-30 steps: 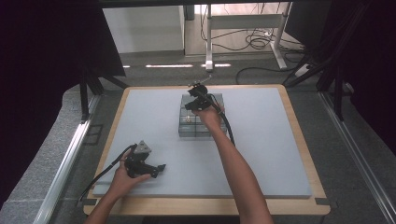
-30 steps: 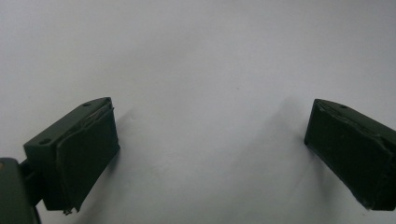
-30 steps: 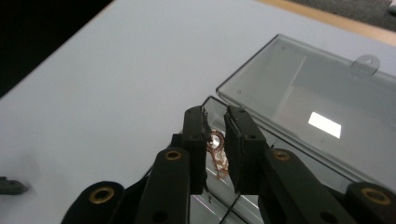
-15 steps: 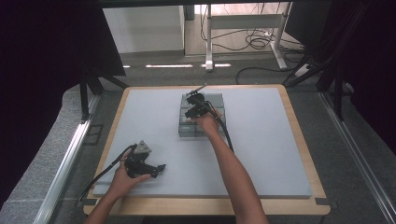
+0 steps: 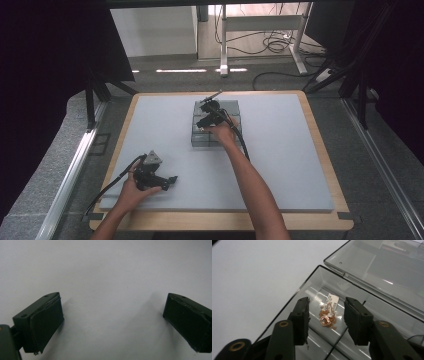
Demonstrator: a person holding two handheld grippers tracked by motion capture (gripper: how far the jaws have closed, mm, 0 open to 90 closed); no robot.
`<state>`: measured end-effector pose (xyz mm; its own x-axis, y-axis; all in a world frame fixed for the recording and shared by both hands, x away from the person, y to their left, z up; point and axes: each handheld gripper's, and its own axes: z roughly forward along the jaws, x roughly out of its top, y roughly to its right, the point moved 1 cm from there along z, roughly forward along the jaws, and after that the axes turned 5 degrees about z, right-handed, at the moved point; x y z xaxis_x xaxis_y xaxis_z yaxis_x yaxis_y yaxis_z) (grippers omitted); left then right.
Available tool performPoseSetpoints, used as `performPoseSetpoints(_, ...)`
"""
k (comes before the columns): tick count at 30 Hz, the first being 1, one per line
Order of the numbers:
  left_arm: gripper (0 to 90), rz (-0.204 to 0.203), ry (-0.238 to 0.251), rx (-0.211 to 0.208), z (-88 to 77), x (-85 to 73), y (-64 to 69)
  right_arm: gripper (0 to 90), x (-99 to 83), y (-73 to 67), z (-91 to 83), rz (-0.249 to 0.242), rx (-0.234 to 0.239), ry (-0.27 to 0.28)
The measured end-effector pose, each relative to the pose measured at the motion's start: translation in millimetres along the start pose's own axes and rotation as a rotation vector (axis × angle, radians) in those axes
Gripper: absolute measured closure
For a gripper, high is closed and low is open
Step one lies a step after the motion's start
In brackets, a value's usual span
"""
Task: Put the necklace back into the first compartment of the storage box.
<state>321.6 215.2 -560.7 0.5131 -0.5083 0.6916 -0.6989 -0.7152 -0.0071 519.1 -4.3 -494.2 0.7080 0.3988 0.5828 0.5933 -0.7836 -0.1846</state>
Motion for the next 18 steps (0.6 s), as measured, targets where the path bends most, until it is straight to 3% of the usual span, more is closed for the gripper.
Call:
performPoseSetpoints(7, 2.4, 0.001, 0.000, 0.000, 0.0, 0.0, -0.1, 41.8, -17.7, 1.8, -28.4, 0.008, 0.057, 0.033)
performPoseSetpoints(12, 2.5, 0.002, 0.001, 0.000, 0.1, 0.0, -0.1, 36.9, -37.9, 7.2, -63.8, -0.024, 0.122, 0.082)
performPoseSetpoints(18, 2.5, 0.000, 0.001, 0.000, 0.0, 0.0, 0.2, 35.2, -69.9, 19.7, -99.3, -0.040, 0.155, 0.126)
